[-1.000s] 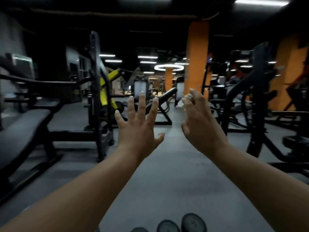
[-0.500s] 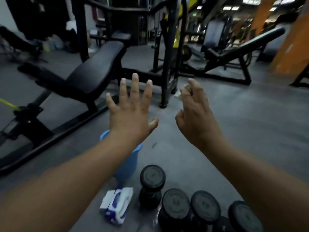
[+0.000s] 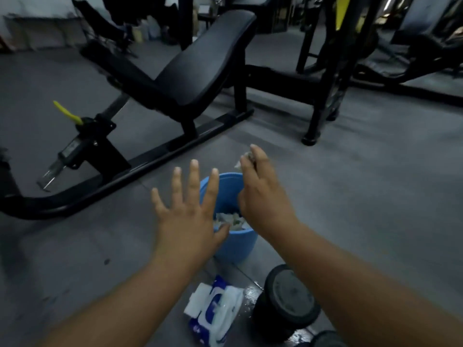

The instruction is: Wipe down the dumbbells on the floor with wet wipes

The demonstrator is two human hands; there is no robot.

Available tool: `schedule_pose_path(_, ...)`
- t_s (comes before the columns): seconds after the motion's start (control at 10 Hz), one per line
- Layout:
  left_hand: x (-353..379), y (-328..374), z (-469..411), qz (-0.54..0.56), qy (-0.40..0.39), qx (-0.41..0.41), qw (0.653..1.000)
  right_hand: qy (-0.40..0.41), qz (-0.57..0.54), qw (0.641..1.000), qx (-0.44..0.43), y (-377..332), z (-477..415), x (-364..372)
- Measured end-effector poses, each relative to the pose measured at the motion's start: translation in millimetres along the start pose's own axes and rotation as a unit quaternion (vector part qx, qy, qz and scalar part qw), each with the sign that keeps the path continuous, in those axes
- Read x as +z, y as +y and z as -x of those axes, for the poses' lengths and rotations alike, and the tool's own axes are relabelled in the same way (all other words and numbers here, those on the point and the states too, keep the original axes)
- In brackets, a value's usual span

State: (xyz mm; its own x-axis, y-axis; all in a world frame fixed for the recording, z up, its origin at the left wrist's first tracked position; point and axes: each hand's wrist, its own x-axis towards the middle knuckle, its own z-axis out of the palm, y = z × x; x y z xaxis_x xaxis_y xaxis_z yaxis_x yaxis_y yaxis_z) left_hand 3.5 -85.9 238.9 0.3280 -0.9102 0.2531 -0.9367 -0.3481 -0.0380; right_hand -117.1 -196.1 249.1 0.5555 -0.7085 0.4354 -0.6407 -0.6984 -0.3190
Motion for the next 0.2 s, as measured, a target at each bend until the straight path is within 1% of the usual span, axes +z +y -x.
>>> schedule_pose_path(0.1,25,-4,4,-0.024,-0.051,0.003,0.998,-0.141,0.035,0.989,0.029,11,0,43)
schedule_pose_path(0.2,41,-5,6,-0.041,-0.078,0.0,0.996,-0.307,0.1,0.945,0.054,26,13,69)
